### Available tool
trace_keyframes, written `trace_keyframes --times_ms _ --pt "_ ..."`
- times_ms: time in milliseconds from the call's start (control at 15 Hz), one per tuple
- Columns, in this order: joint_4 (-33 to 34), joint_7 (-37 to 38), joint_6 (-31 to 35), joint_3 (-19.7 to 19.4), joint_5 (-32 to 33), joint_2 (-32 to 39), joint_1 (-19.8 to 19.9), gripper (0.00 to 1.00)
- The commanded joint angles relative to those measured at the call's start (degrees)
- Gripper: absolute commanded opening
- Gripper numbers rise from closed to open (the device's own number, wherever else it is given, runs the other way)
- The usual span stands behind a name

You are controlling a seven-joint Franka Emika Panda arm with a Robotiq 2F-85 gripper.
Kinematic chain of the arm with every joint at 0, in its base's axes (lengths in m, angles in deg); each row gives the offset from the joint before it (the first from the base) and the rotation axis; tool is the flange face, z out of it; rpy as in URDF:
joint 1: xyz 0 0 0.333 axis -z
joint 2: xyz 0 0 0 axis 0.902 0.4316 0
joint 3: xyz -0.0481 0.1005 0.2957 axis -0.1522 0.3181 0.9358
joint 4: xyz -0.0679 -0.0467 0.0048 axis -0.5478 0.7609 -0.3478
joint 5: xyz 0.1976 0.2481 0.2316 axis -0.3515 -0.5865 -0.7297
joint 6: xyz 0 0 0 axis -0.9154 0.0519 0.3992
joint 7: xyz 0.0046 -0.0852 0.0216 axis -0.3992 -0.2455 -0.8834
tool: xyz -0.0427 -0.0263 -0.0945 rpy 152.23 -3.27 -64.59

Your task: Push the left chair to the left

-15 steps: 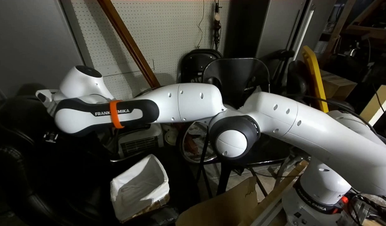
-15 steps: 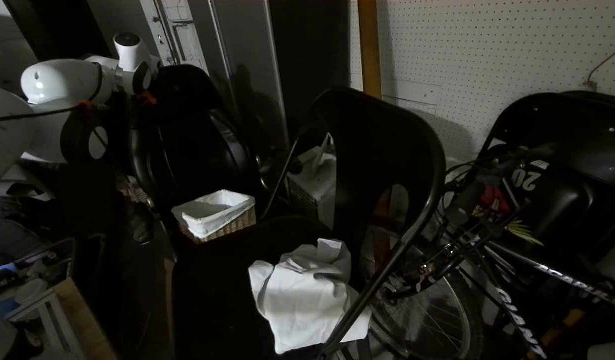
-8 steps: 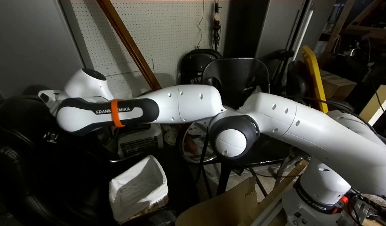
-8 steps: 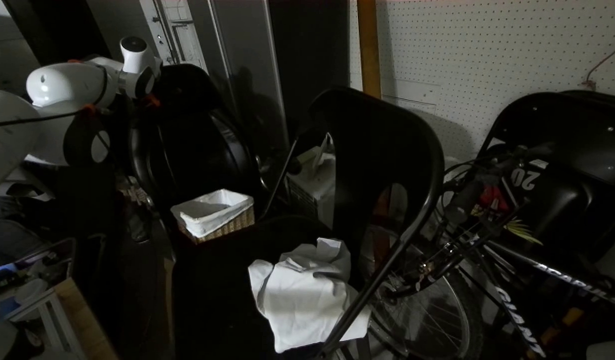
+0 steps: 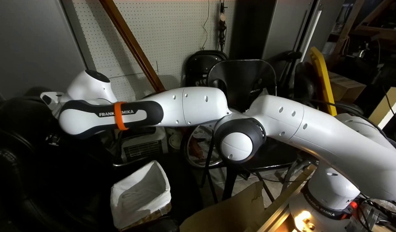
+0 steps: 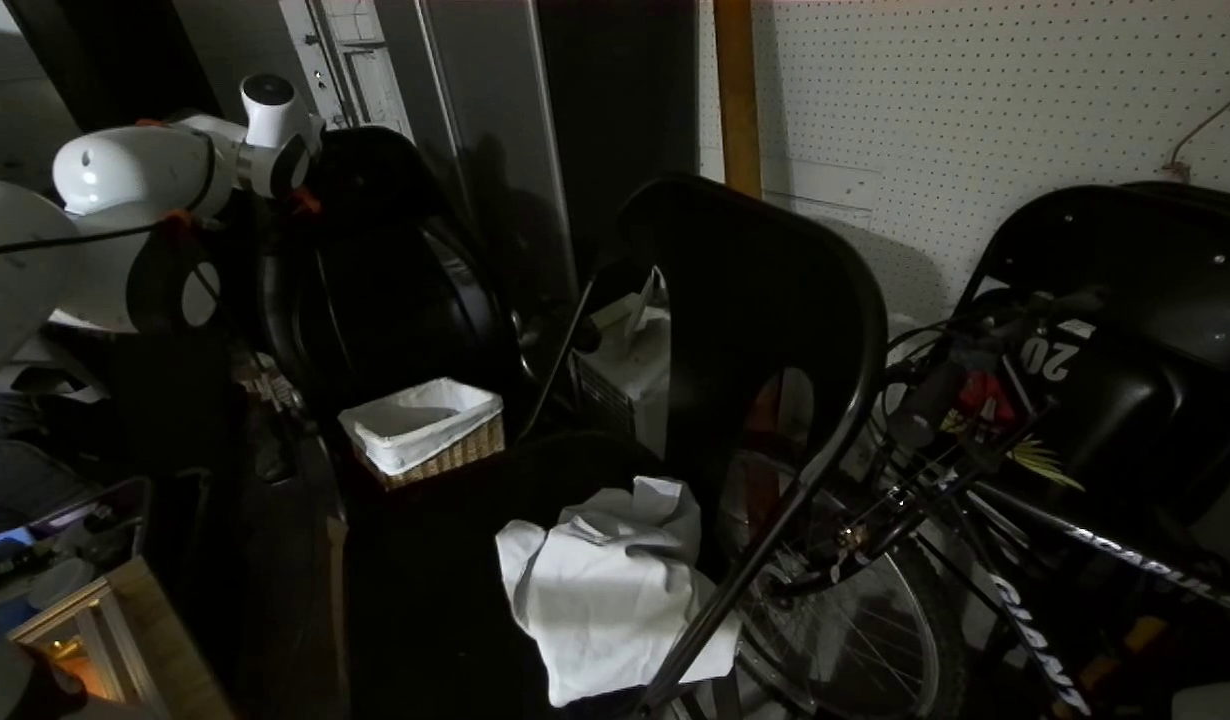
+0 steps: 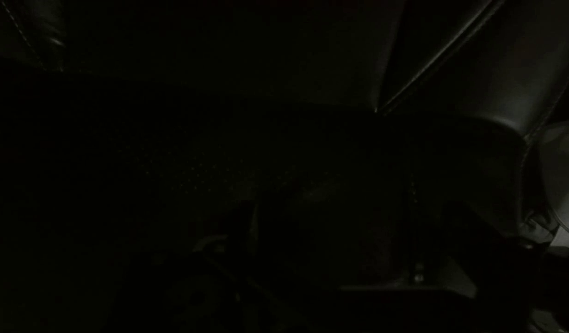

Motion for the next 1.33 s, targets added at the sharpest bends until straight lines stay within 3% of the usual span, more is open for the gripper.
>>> trace_keyframes --times_ms 0,867,1267 --pt "1.80 -8.50 2.08 1.36 -1.15 1.03 -0.55 1.00" --pt "1.67 -27.89 4.37 1.88 -0.83 0.04 -5.92 1.00" --pt "0.68 -38.95 4.84 5.65 -2.75 -0.47 -8.32 1.00"
